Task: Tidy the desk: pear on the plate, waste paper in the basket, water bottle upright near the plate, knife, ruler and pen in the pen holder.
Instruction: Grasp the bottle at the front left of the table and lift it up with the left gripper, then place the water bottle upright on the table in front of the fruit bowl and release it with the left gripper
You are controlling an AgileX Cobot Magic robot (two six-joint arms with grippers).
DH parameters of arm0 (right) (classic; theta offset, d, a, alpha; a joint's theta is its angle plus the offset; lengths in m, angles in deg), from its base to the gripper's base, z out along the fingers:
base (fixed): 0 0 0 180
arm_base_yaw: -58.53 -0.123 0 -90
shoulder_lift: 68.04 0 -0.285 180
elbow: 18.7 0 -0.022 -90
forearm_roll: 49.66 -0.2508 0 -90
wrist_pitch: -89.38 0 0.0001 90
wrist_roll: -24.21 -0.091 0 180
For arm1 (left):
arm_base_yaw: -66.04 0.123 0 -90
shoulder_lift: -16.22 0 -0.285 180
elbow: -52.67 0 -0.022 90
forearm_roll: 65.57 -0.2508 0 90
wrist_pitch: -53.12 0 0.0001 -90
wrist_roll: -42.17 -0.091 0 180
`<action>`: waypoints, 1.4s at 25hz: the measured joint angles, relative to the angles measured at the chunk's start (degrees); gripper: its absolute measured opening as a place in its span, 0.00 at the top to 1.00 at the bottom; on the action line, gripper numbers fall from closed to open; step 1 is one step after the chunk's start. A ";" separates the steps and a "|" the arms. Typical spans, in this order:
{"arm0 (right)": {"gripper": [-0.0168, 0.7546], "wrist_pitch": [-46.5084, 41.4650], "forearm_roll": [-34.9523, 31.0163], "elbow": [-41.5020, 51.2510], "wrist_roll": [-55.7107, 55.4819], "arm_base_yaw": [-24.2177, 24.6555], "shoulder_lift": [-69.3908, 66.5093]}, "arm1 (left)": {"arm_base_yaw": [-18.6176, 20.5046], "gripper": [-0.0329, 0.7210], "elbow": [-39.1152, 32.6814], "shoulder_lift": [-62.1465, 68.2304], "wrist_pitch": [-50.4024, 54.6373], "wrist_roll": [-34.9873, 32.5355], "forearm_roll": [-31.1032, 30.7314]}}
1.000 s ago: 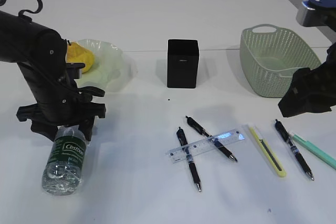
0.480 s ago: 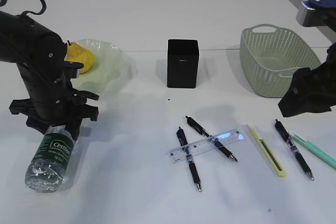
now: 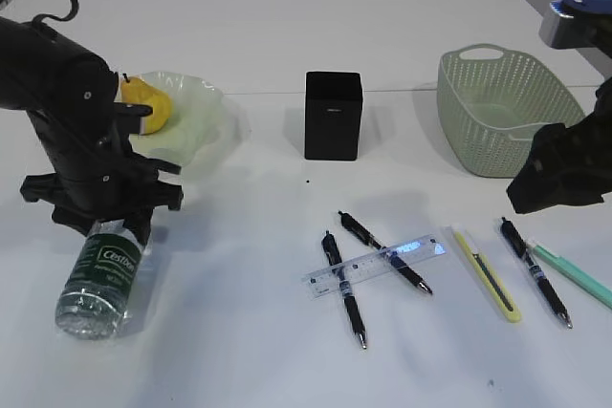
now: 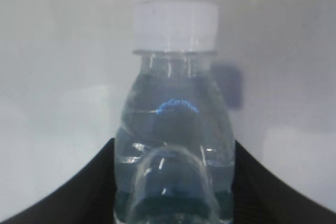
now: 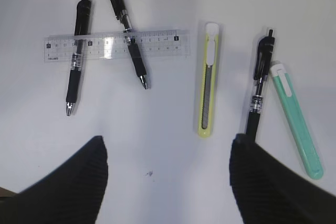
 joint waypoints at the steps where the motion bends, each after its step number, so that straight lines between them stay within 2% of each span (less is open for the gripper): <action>1: 0.28 0.00 0.00 0.00 0.00 0.00 0.00 | 0.00 0.45 0.00 -0.94 -1.27 0.00 -0.45; 7: 0.28 -0.25 0.00 0.00 0.00 0.00 0.00 | 0.00 0.45 -2.74 -7.61 -7.43 0.00 -6.61; 12: 0.28 -2.15 0.00 0.00 0.00 0.00 0.00 | 0.00 0.45 -12.51 -14.14 -15.75 0.00 -9.83; 16: 0.29 -3.89 0.00 0.00 0.00 0.00 0.00 | 0.18 0.45 -22.90 -21.36 -27.27 0.00 -12.86; 19: 0.29 -4.76 0.00 0.00 0.00 0.00 0.00 | 2.00 0.45 -29.60 -26.66 -36.45 0.00 -14.37; 22: 0.29 -5.30 0.00 0.00 0.00 0.00 0.00 | 5.93 0.45 -34.93 -29.83 -45.03 0.00 -15.23; 26: 0.29 -6.21 -0.10 0.00 -0.73 0.00 0.00 | 9.22 0.45 -38.72 -30.39 -55.60 0.00 -16.13; 30: 0.29 -7.54 -0.52 0.00 -1.07 0.00 0.00 | 9.55 0.45 -39.26 -29.49 -66.39 -0.94 -16.65; 35: 0.29 -8.33 -0.57 0.00 -1.20 0.00 0.00 | 9.55 0.45 -39.34 -27.55 -74.94 -4.70 -18.39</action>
